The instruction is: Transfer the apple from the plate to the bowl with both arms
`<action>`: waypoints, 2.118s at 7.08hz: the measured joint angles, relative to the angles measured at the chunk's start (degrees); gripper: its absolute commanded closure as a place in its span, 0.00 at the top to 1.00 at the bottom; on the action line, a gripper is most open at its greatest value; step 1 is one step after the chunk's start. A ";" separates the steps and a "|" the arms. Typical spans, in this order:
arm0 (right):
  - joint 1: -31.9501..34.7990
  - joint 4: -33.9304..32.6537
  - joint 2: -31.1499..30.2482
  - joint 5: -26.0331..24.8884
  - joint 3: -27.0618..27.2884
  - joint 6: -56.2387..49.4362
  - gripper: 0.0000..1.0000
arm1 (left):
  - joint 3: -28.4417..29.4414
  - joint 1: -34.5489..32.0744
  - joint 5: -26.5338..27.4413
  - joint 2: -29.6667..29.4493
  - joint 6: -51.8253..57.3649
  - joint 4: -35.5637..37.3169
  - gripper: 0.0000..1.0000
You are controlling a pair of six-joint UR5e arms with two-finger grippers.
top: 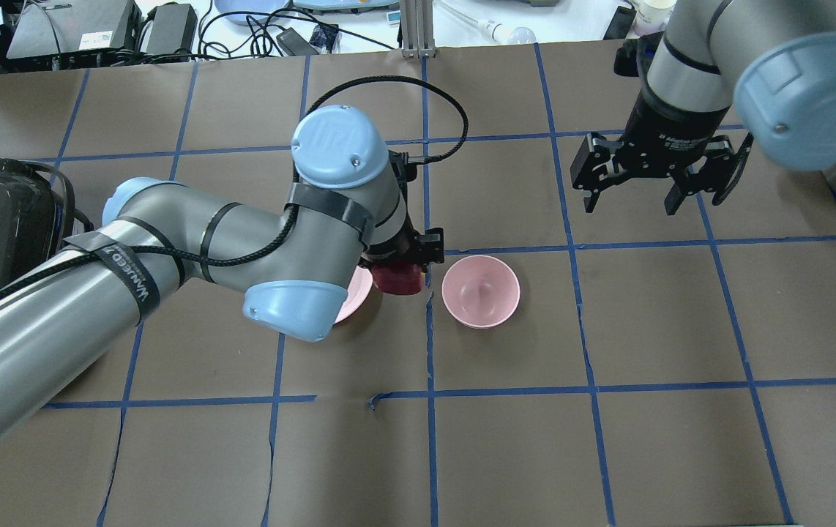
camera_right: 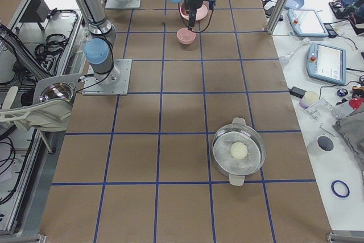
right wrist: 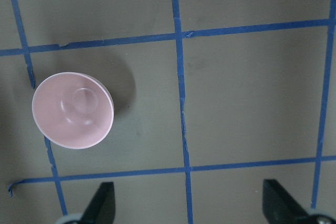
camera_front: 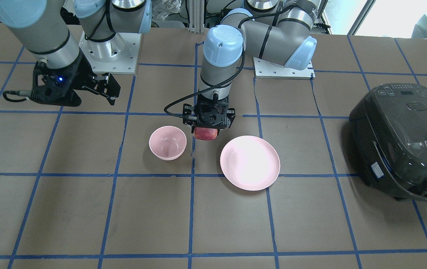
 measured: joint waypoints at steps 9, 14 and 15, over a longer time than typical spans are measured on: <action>-0.37 8.51 -1.69 -0.67 -7.04 0.77 1.00 | 4.72 -7.54 0.46 -12.21 -15.63 8.69 1.00; -0.37 7.20 -1.77 -1.11 -7.11 0.30 1.00 | 4.09 -3.89 2.23 -7.52 -8.45 7.53 1.00; -0.37 6.93 -1.81 -1.05 -7.13 0.22 1.00 | 3.92 0.04 3.70 -5.10 -2.51 3.65 1.00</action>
